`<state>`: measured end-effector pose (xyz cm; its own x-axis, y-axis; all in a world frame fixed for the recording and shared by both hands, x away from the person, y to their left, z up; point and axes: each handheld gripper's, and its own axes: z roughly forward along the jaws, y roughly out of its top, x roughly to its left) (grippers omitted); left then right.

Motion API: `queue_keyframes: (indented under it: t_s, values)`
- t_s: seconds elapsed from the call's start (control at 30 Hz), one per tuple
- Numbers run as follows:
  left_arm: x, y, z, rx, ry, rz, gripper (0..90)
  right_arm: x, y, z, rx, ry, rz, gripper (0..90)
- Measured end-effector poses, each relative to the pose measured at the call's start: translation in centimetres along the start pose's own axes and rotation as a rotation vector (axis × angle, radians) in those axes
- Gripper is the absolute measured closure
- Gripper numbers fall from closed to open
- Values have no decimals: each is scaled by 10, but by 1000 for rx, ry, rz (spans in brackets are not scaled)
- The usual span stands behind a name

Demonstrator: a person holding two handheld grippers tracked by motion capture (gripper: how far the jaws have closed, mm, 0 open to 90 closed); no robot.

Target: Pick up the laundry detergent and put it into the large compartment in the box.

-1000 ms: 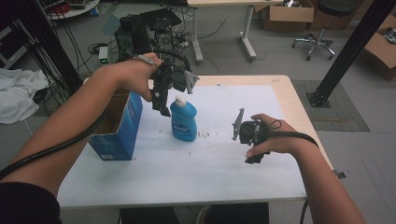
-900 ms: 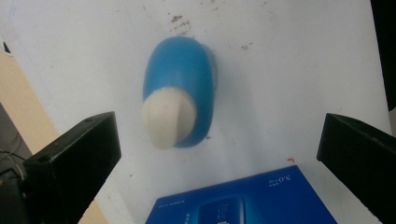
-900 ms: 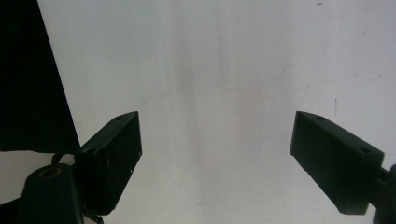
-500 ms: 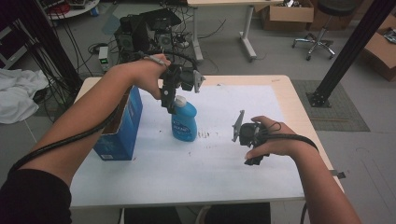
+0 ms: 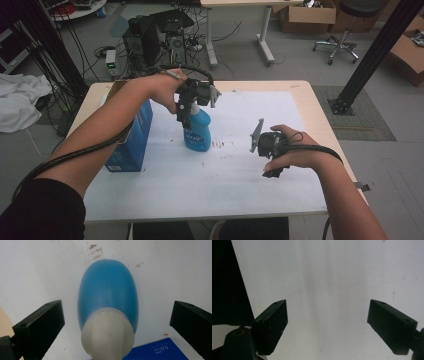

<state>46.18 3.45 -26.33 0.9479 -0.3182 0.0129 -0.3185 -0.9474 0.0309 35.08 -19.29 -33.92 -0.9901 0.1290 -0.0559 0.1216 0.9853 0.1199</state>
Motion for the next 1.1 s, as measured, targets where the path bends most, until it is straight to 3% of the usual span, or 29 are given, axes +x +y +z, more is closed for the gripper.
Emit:
queue_keyframes:
  t_s: [0.53, 1.1]
  values:
    - [3, -4, 20, 16, 26, 10, 1, 1, 4, 2, 1, -1, -11, 168]
    - [5, -3, 30, 37, 61, 34, 25, 4, 6, 3, 6, -2, -12, 169]
